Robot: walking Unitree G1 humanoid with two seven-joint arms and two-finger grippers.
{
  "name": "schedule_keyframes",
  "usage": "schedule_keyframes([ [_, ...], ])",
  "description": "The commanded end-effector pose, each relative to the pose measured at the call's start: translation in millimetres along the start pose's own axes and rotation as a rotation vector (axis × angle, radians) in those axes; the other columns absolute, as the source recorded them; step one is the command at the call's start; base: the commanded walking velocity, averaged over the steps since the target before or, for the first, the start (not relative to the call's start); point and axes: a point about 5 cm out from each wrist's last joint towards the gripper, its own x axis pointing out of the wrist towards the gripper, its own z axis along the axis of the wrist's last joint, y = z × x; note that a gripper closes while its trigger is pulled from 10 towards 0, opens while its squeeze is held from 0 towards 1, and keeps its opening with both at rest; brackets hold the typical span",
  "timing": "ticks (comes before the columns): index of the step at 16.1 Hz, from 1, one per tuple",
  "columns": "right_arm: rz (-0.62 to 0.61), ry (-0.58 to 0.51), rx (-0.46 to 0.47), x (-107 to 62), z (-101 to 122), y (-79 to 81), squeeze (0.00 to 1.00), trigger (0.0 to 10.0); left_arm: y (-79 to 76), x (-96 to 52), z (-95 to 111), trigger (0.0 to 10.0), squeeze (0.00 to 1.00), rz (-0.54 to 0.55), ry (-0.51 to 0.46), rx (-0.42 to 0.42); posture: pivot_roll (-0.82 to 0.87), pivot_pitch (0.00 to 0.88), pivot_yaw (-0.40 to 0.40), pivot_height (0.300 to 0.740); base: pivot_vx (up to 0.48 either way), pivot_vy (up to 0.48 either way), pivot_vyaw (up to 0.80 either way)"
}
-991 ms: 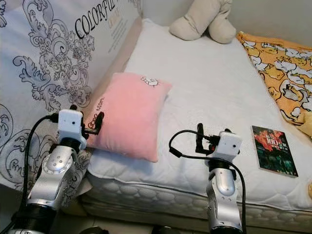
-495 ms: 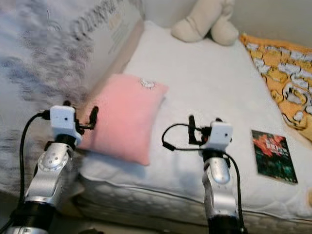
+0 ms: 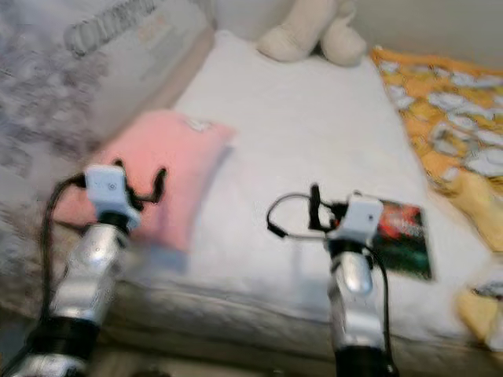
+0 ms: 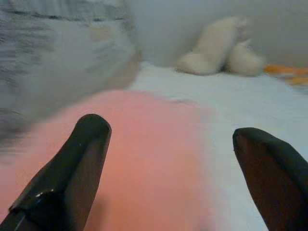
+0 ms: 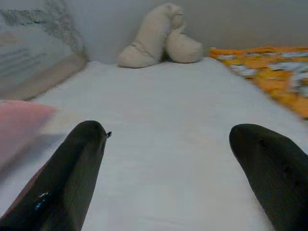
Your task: Clean up the room
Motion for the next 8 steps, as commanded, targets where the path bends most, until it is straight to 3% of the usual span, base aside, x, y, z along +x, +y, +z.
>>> schedule_keyframes([
  [1, 0.005, -0.008, 0.005, 1.1, 1, 1.8, 0.00, 10.0, 1.0, 2.8, 4, 10.0, 0.00, -0.018, -0.016, 0.011, -0.01, 0.000, -0.034, 0.740, 0.000, -0.428, 0.00],
  [3, 0.032, -0.008, -0.001, 3.2, 0, 7.5, 0.00, 10.0, -1.0, 5.9, 7, 10.0, 0.00, -0.058, -0.030, 0.015, 0.01, 0.000, -0.030, 0.740, 0.000, -0.418, 0.00],
  [8, 0.065, -0.033, -0.019, 9.1, 3, 18.1, 0.00, 10.0, 2.1, 14.4, 3, 10.0, 0.00, -0.057, 0.001, -0.005, 0.00, 0.000, -0.014, 0.740, 0.269, -0.393, 0.00],
])
